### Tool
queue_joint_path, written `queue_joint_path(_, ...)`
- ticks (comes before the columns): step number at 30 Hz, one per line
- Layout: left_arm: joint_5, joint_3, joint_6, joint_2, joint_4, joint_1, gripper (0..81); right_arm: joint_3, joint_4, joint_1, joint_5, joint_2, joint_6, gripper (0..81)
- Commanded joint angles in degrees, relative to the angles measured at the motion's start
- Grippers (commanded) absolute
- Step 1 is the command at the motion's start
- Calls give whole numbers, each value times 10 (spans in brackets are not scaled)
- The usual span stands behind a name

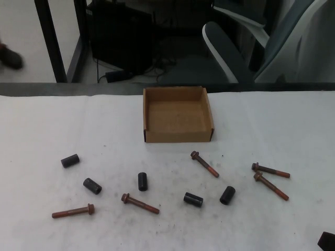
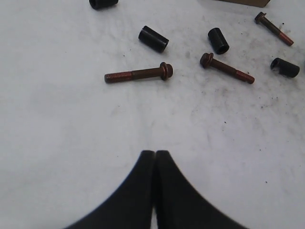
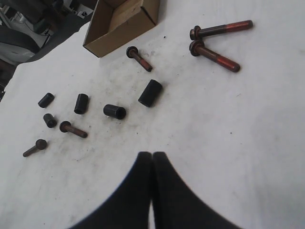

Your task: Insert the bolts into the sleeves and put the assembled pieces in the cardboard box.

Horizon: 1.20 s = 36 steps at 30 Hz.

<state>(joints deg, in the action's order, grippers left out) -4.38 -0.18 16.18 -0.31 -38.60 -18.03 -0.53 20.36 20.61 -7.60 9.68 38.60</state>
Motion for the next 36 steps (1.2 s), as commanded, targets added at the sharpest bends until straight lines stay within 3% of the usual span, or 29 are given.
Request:
queue_joint_path(1, 0, 1, 0, 3, 3, 1, 4, 5, 0, -3, -4, -2, 0, 8)
queue_joint_path(5, -6, 1, 19, 3, 32, 1, 4, 5, 0, -3, -3, -2, 0, 8)
queue_joint_path(14, -69, 1, 175, 3, 185, 1, 4, 5, 0, -3, -3, -2, 0, 8)
queue_joint_path(19, -69, 1, 182, 3, 195, 1, 4, 5, 0, -3, -7, -2, 2, 8)
queue_joint_path(25, -69, 1, 182, 3, 195, 1, 4, 5, 0, -3, -14, -2, 73, 8)
queue_joint_path(31, -78, 2, 185, 3, 200, 1, 3, 5, 0, -3, -29, -2, 95, 10)
queue_joint_path(33, -90, 2, 185, 3, 200, 1, 3, 5, -4, -3, -45, -2, 95, 27)
queue_joint_path(36, -94, 2, 203, 3, 200, 1, 3, 5, -16, -3, -57, -2, 95, 122)
